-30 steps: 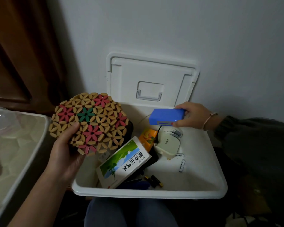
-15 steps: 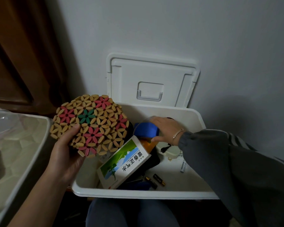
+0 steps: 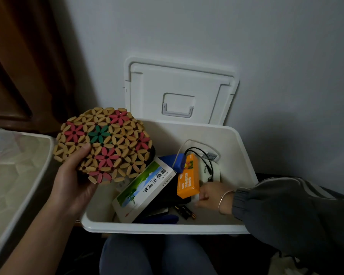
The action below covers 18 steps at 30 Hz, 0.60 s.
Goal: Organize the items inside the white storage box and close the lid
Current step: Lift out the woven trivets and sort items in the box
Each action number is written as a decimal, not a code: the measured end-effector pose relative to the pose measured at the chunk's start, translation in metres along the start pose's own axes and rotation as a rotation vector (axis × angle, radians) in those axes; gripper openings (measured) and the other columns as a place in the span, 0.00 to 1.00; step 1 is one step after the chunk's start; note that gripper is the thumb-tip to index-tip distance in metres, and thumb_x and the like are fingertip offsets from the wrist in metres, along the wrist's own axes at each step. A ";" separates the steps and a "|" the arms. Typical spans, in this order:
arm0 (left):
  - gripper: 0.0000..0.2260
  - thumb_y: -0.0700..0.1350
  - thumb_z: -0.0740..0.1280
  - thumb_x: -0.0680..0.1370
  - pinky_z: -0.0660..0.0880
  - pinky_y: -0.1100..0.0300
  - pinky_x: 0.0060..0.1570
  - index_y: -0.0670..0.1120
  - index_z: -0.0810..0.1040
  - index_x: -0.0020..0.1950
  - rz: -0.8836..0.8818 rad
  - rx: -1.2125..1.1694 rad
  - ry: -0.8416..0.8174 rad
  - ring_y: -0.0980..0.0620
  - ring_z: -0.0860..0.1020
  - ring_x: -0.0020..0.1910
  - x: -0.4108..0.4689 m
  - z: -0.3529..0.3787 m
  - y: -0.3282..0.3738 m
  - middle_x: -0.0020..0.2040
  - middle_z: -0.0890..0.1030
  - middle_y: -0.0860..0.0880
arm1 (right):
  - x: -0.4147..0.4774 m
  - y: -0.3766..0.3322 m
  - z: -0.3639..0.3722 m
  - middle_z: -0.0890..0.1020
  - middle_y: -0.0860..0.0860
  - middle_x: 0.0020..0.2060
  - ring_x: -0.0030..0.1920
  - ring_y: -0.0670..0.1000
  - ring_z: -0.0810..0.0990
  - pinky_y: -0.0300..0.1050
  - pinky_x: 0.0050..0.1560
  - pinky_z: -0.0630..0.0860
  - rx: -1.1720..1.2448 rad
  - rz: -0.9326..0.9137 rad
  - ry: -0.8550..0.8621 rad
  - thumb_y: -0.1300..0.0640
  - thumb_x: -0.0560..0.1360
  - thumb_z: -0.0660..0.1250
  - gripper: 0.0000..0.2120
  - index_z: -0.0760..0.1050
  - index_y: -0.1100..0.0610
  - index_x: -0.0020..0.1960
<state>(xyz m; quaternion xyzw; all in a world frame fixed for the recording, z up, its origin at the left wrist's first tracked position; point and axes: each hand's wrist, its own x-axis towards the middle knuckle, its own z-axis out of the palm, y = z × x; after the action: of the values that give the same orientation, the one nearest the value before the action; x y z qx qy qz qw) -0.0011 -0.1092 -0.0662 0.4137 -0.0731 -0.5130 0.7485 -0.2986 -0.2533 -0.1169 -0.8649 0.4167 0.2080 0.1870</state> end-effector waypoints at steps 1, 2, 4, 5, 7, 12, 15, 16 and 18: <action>0.16 0.46 0.67 0.76 0.82 0.51 0.43 0.48 0.73 0.64 0.001 0.002 0.006 0.45 0.82 0.54 0.000 0.000 0.000 0.56 0.83 0.45 | 0.001 -0.002 -0.001 0.77 0.49 0.37 0.42 0.49 0.76 0.39 0.40 0.68 0.006 0.020 -0.014 0.46 0.73 0.68 0.17 0.65 0.50 0.32; 0.16 0.46 0.67 0.76 0.81 0.51 0.44 0.48 0.74 0.64 0.003 0.007 0.008 0.45 0.82 0.54 0.000 -0.001 0.000 0.55 0.83 0.45 | 0.003 -0.003 -0.002 0.76 0.49 0.35 0.41 0.49 0.75 0.39 0.38 0.68 0.030 0.036 -0.005 0.45 0.73 0.68 0.18 0.64 0.50 0.31; 0.16 0.46 0.67 0.76 0.81 0.50 0.44 0.48 0.74 0.63 0.008 0.019 -0.005 0.45 0.82 0.54 0.000 -0.001 0.000 0.56 0.83 0.44 | 0.004 -0.004 -0.008 0.73 0.48 0.32 0.38 0.48 0.73 0.39 0.35 0.68 0.102 0.053 0.037 0.45 0.72 0.69 0.19 0.65 0.52 0.30; 0.16 0.46 0.67 0.76 0.81 0.50 0.44 0.47 0.74 0.63 0.009 0.025 -0.011 0.45 0.82 0.54 0.000 -0.001 0.000 0.56 0.83 0.44 | 0.005 -0.005 -0.012 0.74 0.50 0.33 0.38 0.49 0.74 0.40 0.37 0.70 0.139 0.060 0.052 0.45 0.71 0.71 0.19 0.66 0.53 0.31; 0.15 0.46 0.67 0.76 0.81 0.51 0.43 0.48 0.75 0.62 0.009 0.036 -0.009 0.45 0.82 0.54 0.000 -0.001 0.000 0.55 0.83 0.45 | 0.005 -0.004 -0.016 0.76 0.51 0.36 0.40 0.49 0.76 0.42 0.45 0.74 0.201 0.081 0.060 0.47 0.69 0.73 0.16 0.70 0.53 0.33; 0.14 0.46 0.67 0.76 0.81 0.51 0.43 0.49 0.76 0.62 0.036 0.107 -0.048 0.46 0.82 0.54 -0.002 0.004 0.000 0.56 0.83 0.45 | -0.005 -0.007 -0.038 0.79 0.46 0.36 0.47 0.49 0.81 0.37 0.48 0.74 0.195 0.117 0.090 0.54 0.69 0.73 0.08 0.75 0.49 0.34; 0.15 0.46 0.65 0.76 0.81 0.53 0.42 0.51 0.75 0.62 0.052 0.198 -0.103 0.46 0.82 0.54 -0.006 0.014 0.000 0.57 0.83 0.46 | -0.017 -0.008 -0.055 0.82 0.49 0.36 0.41 0.49 0.82 0.35 0.41 0.76 0.381 0.105 0.262 0.55 0.68 0.74 0.05 0.81 0.56 0.40; 0.15 0.46 0.65 0.76 0.81 0.53 0.42 0.51 0.75 0.63 0.042 0.221 -0.126 0.45 0.82 0.55 -0.008 0.019 -0.001 0.57 0.83 0.45 | -0.022 -0.009 -0.061 0.83 0.50 0.36 0.41 0.50 0.83 0.37 0.41 0.77 0.483 0.080 0.333 0.54 0.68 0.74 0.07 0.81 0.58 0.40; 0.15 0.46 0.65 0.74 0.81 0.52 0.42 0.51 0.75 0.62 -0.006 0.236 -0.178 0.44 0.82 0.54 -0.014 0.029 -0.007 0.57 0.83 0.45 | -0.032 -0.014 -0.074 0.85 0.52 0.41 0.44 0.51 0.84 0.37 0.41 0.79 0.778 0.012 0.396 0.47 0.69 0.73 0.11 0.81 0.55 0.43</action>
<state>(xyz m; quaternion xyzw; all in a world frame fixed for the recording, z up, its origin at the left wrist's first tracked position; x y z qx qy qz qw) -0.0280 -0.1145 -0.0475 0.4519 -0.1978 -0.5377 0.6837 -0.2900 -0.2611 -0.0362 -0.7510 0.4968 -0.1334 0.4141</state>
